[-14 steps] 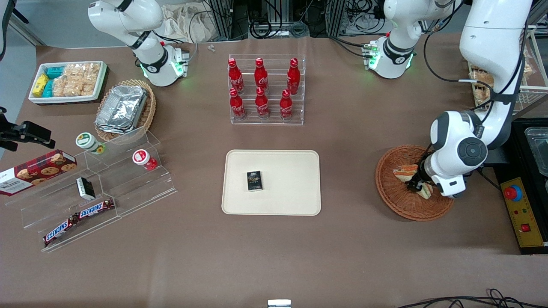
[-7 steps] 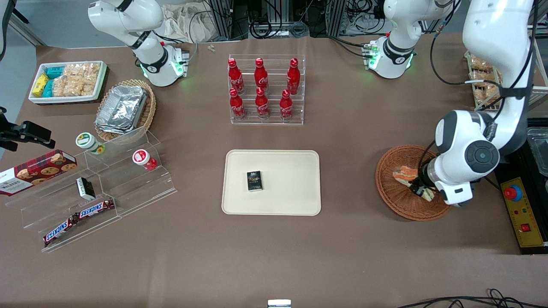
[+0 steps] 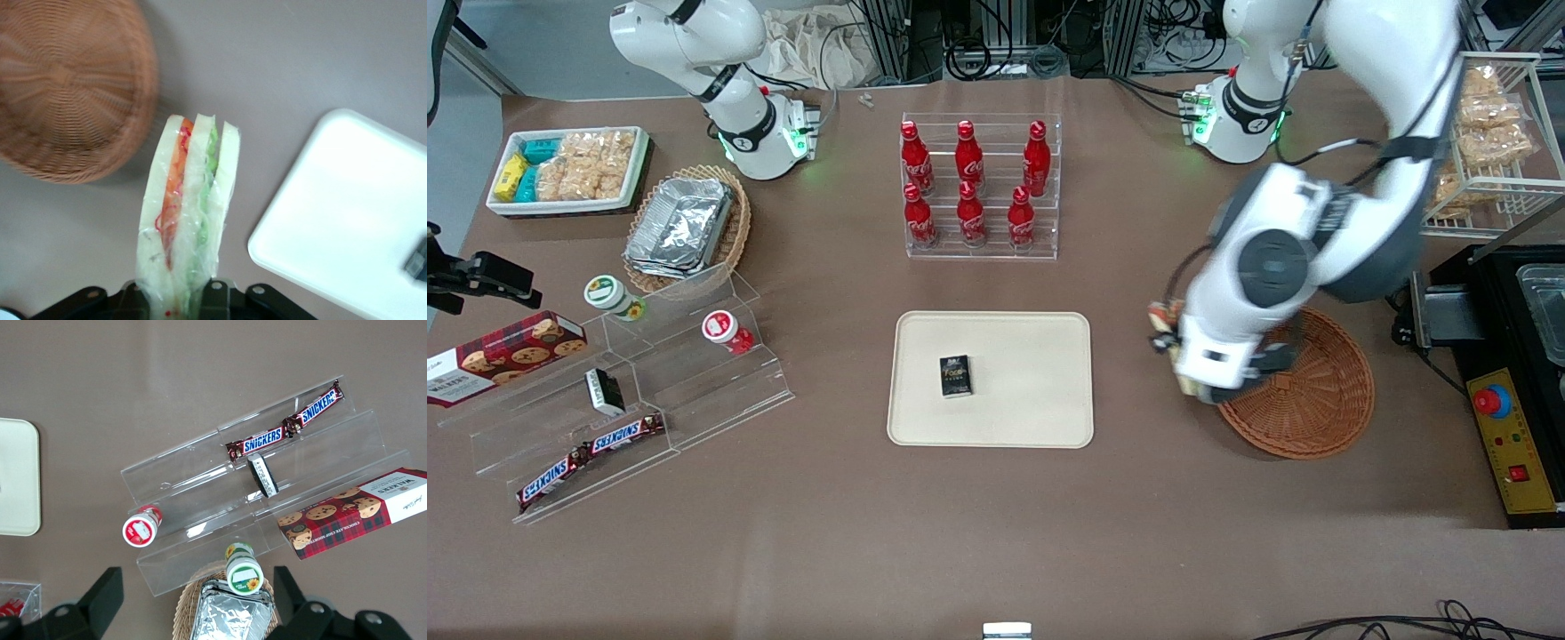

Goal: Place sandwich from basket to tray
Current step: 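Carry the sandwich with the left gripper over to the cream tray, then lower the sandwich onto the tray beside the black item and open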

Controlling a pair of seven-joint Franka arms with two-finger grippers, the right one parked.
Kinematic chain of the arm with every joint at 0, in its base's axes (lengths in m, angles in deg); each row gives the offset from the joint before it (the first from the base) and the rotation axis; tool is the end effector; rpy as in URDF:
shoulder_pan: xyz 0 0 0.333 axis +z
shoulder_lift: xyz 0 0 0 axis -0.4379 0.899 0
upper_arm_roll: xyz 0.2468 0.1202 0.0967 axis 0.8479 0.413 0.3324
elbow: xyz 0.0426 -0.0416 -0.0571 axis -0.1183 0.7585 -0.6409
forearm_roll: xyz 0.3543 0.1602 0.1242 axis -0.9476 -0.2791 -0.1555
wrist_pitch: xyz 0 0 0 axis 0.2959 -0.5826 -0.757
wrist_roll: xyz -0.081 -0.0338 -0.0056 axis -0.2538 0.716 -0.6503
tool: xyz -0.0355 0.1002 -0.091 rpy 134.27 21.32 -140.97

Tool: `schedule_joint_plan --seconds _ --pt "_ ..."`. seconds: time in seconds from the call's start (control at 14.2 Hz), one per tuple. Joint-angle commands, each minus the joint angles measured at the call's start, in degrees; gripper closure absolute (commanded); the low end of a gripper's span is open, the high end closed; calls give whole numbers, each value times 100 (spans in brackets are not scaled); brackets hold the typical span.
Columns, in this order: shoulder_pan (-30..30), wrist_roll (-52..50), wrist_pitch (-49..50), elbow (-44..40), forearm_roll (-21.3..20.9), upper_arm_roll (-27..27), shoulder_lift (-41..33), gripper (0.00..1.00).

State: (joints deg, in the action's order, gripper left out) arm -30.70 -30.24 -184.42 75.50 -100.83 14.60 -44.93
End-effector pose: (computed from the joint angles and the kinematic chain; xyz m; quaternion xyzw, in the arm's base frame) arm 0.5757 -0.3113 0.3370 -0.9828 -0.1651 0.0664 0.0487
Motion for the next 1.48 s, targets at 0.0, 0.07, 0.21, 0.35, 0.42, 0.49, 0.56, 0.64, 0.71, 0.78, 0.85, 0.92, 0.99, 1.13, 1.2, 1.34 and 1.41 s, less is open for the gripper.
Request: schedule_joint_plan --seconds 0.0,0.07,0.21,0.35,0.42,0.49,0.56,0.64,0.71,0.78,0.85,0.92,0.99,1.13,1.2,1.34,1.41 --pt "-641 293 45 -1164 -328 -45 1227 100" --pt "-800 302 -25 -1437 -477 -36 1605 100" --pt "-1020 285 -445 -1616 -986 -36 2134 100" --pt "-1135 258 -876 -1642 -1225 -36 2521 100" --pt "-1179 215 -1113 -1651 -1278 -28 2619 100" --pt "-1214 205 -1229 -1651 -1287 -19 2646 100" --pt "-1215 197 -1248 -1660 -1287 -19 2681 100" --pt "-1215 197 -1248 -1669 -1287 -19 2681 100" --pt "-1215 170 -1265 -1660 -1278 -19 2699 90" --pt "-1206 83 -1265 -1660 -1278 -19 2760 38" --pt "-1206 91 -1291 -1643 -1304 -19 2769 15" --pt "-1206 100 -1300 -1625 -1374 -19 2752 0" --pt "-1180 82 -1283 -1616 -1375 -19 2725 0" --pt "-1144 65 -1160 -1625 -1401 -19 2516 0" --pt "-1031 82 -907 -1616 -1375 -19 2271 0" --pt "-714 169 92 -1502 -1296 -80 1630 0" --pt "-522 170 219 -1345 -1113 -106 1322 0"
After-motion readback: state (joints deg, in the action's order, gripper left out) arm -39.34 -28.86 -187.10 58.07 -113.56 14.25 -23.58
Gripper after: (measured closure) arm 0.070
